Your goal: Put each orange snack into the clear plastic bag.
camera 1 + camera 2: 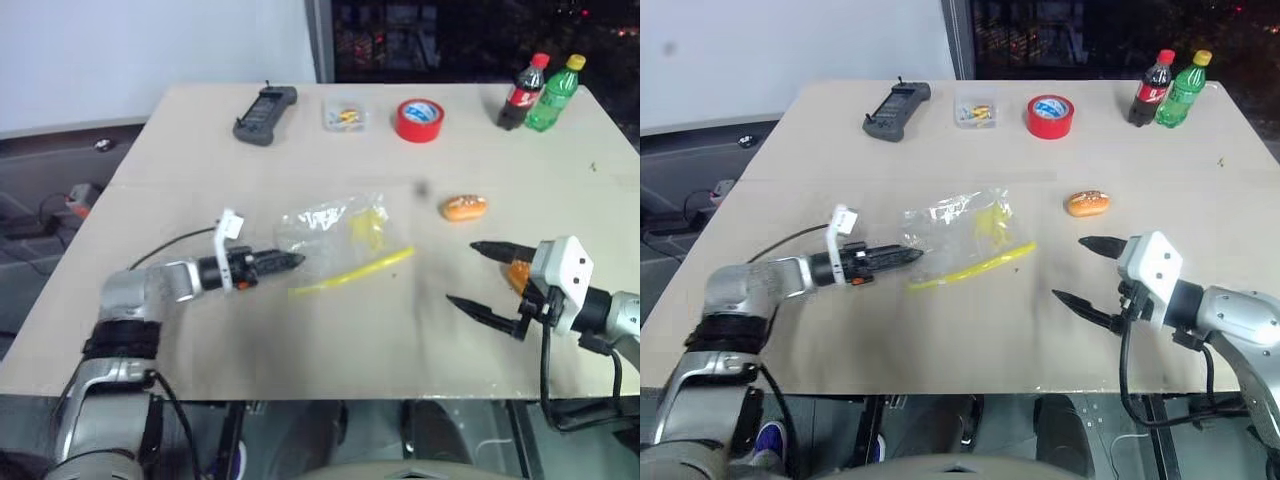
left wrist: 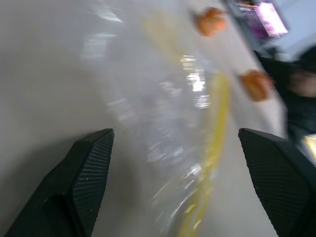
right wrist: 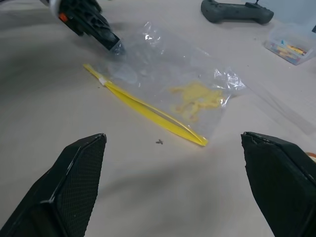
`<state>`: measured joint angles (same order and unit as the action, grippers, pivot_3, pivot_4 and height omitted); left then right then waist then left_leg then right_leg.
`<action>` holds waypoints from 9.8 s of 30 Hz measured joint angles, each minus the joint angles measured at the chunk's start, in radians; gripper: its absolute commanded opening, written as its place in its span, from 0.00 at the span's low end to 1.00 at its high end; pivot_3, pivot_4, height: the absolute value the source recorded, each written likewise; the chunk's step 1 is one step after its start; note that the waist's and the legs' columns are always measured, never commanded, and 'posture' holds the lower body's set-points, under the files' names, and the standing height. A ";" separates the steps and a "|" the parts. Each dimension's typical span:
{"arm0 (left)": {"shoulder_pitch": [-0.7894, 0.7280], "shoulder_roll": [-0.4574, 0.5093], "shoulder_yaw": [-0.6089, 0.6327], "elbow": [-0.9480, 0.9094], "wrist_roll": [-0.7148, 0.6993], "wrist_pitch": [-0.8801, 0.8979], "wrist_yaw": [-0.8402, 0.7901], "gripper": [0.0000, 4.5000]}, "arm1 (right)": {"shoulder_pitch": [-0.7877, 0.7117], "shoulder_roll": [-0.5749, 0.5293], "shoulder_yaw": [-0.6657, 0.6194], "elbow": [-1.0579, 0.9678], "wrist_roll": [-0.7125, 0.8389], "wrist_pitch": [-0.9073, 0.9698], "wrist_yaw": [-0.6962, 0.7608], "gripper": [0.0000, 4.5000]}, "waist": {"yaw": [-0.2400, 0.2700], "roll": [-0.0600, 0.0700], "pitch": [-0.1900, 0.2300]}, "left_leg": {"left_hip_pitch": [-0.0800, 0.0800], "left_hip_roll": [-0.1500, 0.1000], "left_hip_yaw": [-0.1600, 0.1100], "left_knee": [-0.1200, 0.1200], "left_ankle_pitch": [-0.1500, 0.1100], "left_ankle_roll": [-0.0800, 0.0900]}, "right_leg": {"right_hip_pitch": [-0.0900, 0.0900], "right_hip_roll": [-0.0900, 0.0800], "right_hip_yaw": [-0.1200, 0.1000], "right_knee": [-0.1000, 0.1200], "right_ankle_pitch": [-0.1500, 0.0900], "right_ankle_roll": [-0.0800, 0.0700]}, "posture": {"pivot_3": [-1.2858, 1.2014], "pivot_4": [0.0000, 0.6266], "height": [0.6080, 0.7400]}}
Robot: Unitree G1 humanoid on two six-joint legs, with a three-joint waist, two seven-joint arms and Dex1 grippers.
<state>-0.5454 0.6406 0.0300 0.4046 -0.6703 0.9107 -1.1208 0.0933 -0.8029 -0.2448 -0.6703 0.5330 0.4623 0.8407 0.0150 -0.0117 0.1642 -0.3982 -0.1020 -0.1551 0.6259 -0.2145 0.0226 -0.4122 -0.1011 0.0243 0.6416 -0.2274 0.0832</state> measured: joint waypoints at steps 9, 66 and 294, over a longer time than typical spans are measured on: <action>-0.144 -0.177 0.003 0.223 0.023 0.089 0.009 0.41 | 0.118 0.010 -0.059 -0.085 0.005 0.012 -0.036 1.00 | -0.004 0.000 0.000 | 0.000 0.000 -0.001 0.005 0.000 0.000 | 0.001 0.000 0.000 0.001 -0.001 0.004 | 0.52 0.24 1.00; 0.280 0.021 -0.090 -0.696 0.400 -0.555 0.471 0.62 | -0.895 0.391 0.537 0.915 -0.961 -0.300 -0.323 0.00 | -0.052 -0.003 0.002 | 0.002 0.004 0.012 -0.001 0.002 -0.007 | -0.006 0.006 0.015 0.001 0.005 -0.005 | 0.52 0.24 1.00; 0.308 -0.059 -0.149 -0.267 0.549 -1.354 0.108 0.00 | -0.631 0.674 0.296 0.469 -0.170 0.692 -0.420 0.11 | -0.033 0.000 0.004 | 0.000 0.007 0.009 0.004 -0.001 -0.003 | -0.008 0.010 0.012 0.007 0.006 -0.004 | 0.52 0.24 1.00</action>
<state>-0.2377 0.5813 -0.1193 0.1371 -0.1213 -0.4432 -1.0126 -0.5380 -0.1288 0.0514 -0.2015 0.3633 1.1541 0.4206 -0.0178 -0.0119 0.1682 -0.3986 -0.0952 -0.1459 0.6303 -0.2154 0.0199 -0.4200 -0.0912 0.0368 0.6481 -0.2210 0.0794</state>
